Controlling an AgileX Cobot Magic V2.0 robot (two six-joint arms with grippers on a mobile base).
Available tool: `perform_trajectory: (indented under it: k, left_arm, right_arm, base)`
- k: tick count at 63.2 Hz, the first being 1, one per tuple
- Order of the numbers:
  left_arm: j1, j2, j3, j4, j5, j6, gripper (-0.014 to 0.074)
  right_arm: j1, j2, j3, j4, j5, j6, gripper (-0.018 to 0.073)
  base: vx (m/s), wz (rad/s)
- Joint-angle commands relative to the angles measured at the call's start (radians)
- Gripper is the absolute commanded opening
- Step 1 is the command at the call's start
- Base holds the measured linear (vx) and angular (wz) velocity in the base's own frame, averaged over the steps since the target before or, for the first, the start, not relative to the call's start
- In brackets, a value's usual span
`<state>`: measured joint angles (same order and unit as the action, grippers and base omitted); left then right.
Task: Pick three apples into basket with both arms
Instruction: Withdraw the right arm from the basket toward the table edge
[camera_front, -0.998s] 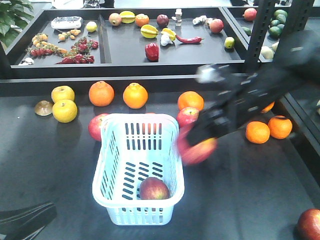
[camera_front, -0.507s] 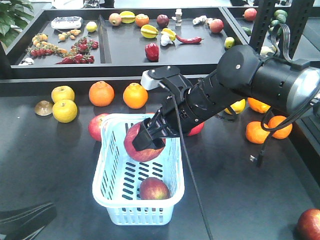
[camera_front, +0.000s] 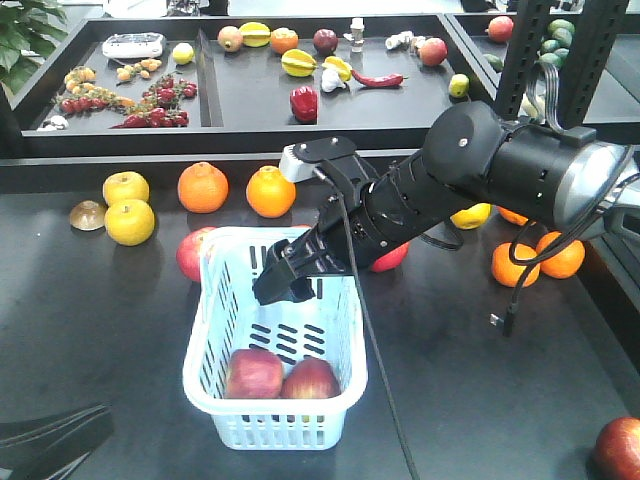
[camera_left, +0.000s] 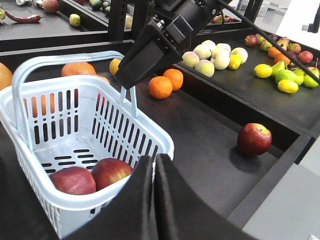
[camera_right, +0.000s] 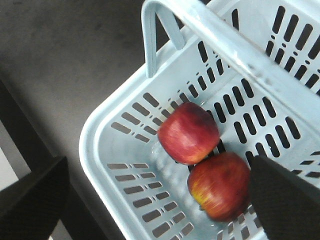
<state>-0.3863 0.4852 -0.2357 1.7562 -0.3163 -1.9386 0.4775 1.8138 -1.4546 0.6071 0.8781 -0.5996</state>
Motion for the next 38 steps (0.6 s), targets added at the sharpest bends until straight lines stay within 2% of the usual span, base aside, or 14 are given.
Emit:
perform_trajectory:
  k: [1, 10, 17, 19, 25, 38]
  left_arm:
    - [-0.004, 0.002, -0.027, 0.022, 0.022, -0.005, -0.0006]
    - [-0.004, 0.002, -0.027, 0.022, 0.022, -0.005, -0.0006]
    - [-0.004, 0.002, -0.027, 0.022, 0.022, -0.005, -0.0006]
    - [-0.004, 0.002, -0.027, 0.022, 0.022, -0.005, -0.0006]
    - [-0.004, 0.002, -0.027, 0.022, 0.022, -0.005, -0.0006]
    - [-0.004, 0.002, -0.006, 0.021, 0.022, -0.005, -0.0006]
  right_arm:
    - [-0.001, -0.048, -0.026, 0.038, 0.012, 0.003, 0.0645]
    - [-0.002, -0.063, -0.026, -0.021, 0.131, 0.059, 0.0479]
    - [-0.002, -0.084, -0.026, -0.138, 0.257, 0.136, 0.0271]
    - [-0.002, -0.091, -0.026, -0.182, 0.288, 0.157, 0.0183]
    - [-0.002, -0.115, -0.026, -0.309, 0.335, 0.216, -0.0001]
    - [-0.004, -0.176, -0.005, -0.581, 0.347, 0.404, -0.0009]
  base:
    - [0.0, 0.0]
    - [0.0, 0.0]
    - [0.0, 0.0]
    - [0.0, 0.0]
    - [0.0, 0.0]
    - [0.0, 0.0]
